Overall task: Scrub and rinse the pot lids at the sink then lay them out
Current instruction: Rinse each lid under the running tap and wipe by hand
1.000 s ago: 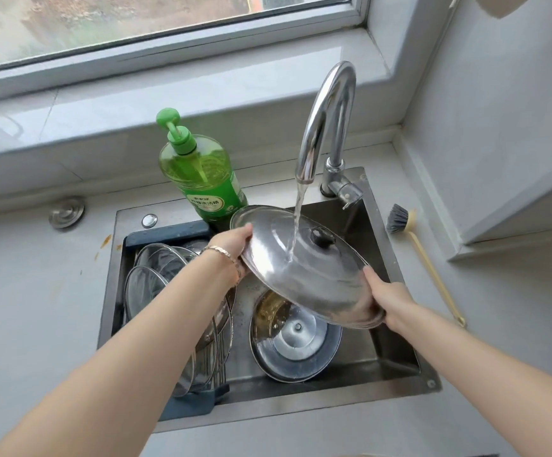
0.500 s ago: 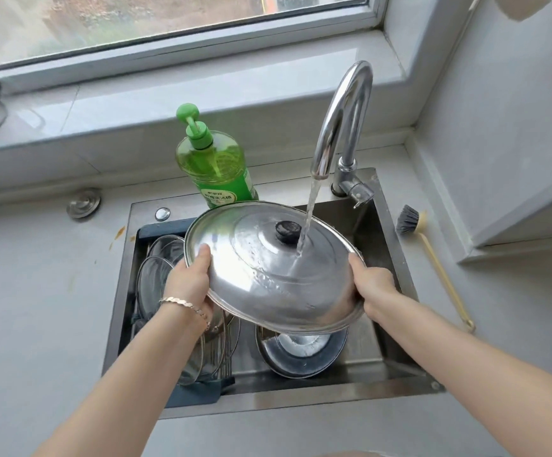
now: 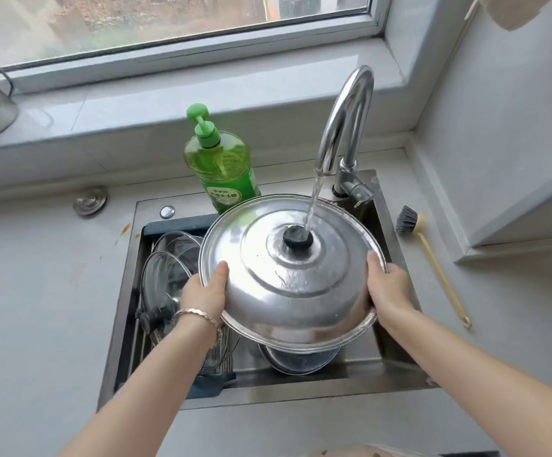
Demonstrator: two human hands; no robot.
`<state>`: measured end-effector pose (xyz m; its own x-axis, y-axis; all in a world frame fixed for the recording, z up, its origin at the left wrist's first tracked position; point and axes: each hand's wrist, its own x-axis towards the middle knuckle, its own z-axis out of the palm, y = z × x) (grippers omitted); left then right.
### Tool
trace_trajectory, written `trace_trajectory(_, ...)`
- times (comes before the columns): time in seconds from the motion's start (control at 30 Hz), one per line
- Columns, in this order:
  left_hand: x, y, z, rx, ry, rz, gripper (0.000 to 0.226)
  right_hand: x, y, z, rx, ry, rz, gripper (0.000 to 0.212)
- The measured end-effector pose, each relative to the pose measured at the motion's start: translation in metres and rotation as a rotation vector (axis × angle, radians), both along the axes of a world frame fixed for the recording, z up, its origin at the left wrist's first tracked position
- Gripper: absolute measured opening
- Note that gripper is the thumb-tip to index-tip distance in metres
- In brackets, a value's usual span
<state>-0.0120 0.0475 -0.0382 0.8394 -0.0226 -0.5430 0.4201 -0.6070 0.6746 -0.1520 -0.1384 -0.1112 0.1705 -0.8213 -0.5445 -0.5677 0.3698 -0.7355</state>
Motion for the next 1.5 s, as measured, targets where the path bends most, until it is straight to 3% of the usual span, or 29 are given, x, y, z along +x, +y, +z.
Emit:
trace_trajectory(0.1,-0.015,-0.005,-0.016,0.022,0.145,-0.015,0.066,-0.014,-0.021,0.01,-0.106,0.024,0.07,0.04)
trace_trajectory(0.17,-0.019,-0.01,-0.021,0.005,0.205,0.018,0.066,-0.017,-0.035,0.01,-0.102,0.094,0.113,0.041)
trace_trajectory(0.37,-0.015,-0.029,-0.005,-0.268,0.215,0.162,0.029,-0.026,-0.037,0.004,0.253,0.097,0.134,0.029)
trace_trajectory(0.43,-0.01,-0.037,0.003,-0.259,0.112,0.098,0.024,-0.028,-0.023,-0.008,0.397,0.081,0.131,0.04)
trace_trajectory(0.6,-0.007,-0.031,0.009,-0.131,-0.346,-0.178,0.033,-0.023,0.009,-0.039,0.596,0.015,0.179,0.059)
trace_trajectory(0.8,-0.001,0.009,0.006,-0.152,-0.562,-0.236,0.036,-0.01,0.021,-0.028,0.546,-0.111,0.276,0.043)
trace_trajectory(1.07,0.045,0.035,0.038,-0.086,-0.485,0.116,0.047,0.019,0.03,0.019,0.331,0.032,0.556,0.051)
trace_trajectory(1.2,0.08,0.065,0.057,-0.042,-0.367,0.143,0.039,0.036,0.056,0.038,0.433,-0.078,0.511,0.036)
trace_trajectory(1.27,0.095,0.09,0.055,-0.11,-0.293,0.194,0.034,0.042,0.07,0.048,0.464,-0.155,0.512,0.031)
trace_trajectory(1.37,0.102,0.125,0.038,-0.218,-0.178,0.304,0.03,0.048,0.087,0.058,0.426,-0.279,0.541,0.025)
trace_trajectory(1.5,0.095,0.154,0.002,-0.176,-0.043,0.288,0.03,0.053,0.107,0.071,0.427,-0.417,0.488,0.024)
